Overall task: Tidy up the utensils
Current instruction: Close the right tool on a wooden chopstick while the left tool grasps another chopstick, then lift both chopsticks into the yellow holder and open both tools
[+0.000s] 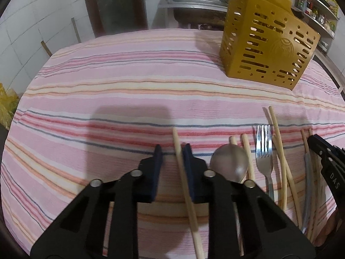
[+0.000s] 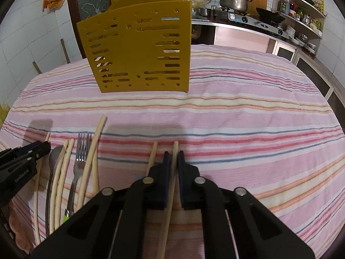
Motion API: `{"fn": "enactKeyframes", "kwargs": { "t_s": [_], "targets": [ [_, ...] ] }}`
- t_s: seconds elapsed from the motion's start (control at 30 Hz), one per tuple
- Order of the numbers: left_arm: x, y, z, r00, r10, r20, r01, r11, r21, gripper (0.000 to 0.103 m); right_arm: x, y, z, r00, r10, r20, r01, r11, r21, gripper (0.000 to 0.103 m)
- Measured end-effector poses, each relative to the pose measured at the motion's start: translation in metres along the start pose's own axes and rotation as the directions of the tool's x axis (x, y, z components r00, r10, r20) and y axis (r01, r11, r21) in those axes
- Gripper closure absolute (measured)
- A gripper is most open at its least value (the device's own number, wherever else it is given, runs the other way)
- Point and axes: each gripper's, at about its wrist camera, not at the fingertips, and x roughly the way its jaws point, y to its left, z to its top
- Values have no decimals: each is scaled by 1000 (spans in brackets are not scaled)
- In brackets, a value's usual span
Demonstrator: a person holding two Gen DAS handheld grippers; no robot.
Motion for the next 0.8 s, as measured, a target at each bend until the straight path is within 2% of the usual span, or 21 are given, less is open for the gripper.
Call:
{"fn": "enactKeyframes", "kwargs": {
  "t_s": [0.03, 0.23, 0.43, 0.57, 0.6, 0.7, 0.8],
  "targets": [
    [-1, -1, 1, 1000, -6, -3, 6, 1000, 2, 96, 0, 1, 1, 1000, 0, -4, 0, 1000, 2, 96],
    [-13, 6, 4, 998, -65, 13, 65, 997, -33, 98, -9, -2, 6, 999, 29, 21, -30, 999, 36, 97],
    [-60, 4, 2, 984, -83, 155, 88, 996, -23, 99, -45, -8, 11, 989, 61, 135, -70, 996, 60, 97],
    [-104, 3, 0, 954, -94, 284, 100, 995, -6, 99, -74, -14, 13, 969, 86, 230, -105, 992, 71, 97],
    [-117, 3, -3, 942, -98, 321, 105, 994, -6, 99, -81, -17, 13, 963, 87, 256, -109, 991, 72, 97],
    [-143, 6, -7, 912, -103, 397, 113, 994, -3, 99, -100, -19, 13, 940, 89, 329, -117, 991, 67, 97],
    [-159, 7, -15, 891, -93, 444, 105, 994, -3, 99, -115, -19, 9, 917, 86, 389, -116, 992, 54, 97]
  ]
}}
